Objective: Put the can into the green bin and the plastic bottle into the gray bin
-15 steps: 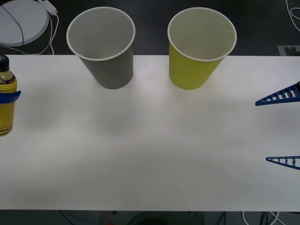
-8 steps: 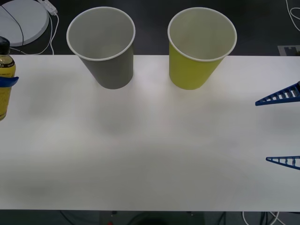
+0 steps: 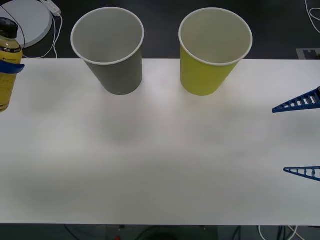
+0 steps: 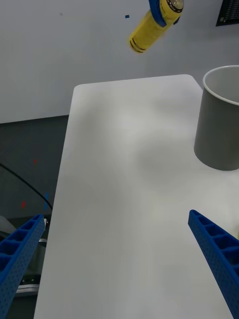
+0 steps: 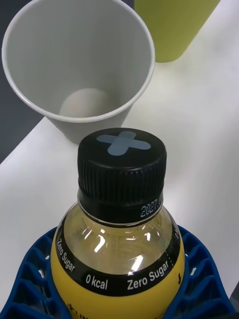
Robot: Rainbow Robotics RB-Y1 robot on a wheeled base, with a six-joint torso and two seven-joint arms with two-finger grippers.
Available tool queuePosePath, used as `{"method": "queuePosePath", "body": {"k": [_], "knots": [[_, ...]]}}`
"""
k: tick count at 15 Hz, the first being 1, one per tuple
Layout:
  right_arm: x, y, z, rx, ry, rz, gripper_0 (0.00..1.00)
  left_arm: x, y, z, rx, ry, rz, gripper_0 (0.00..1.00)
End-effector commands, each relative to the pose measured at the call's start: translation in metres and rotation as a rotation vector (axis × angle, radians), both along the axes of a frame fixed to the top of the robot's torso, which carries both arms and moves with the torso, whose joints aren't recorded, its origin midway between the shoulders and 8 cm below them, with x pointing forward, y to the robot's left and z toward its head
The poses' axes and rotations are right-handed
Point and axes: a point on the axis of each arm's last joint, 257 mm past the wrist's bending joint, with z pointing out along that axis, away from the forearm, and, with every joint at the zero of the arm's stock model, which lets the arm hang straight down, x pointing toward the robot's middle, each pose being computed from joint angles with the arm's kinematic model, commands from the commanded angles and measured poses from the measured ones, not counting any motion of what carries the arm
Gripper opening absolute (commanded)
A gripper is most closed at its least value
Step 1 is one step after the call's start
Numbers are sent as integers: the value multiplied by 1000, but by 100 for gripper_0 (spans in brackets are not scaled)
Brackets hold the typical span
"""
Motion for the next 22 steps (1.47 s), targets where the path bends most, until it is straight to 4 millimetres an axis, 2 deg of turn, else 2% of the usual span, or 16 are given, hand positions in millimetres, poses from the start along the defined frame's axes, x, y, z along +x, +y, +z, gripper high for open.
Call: {"method": "queuePosePath", "body": {"k": [1,11,15,22], "knots": [[0,0,0,0,0,0,100,14,-8,4,22,7,-11,0],[0,0,0,0,0,0,100,58,-38,31,85,33,-24,0],[0,0,0,0,0,0,100,68,-51,45,109,61,-26,0],[0,0,0,0,0,0,100,97,-90,54,94,63,-39,0]]}}
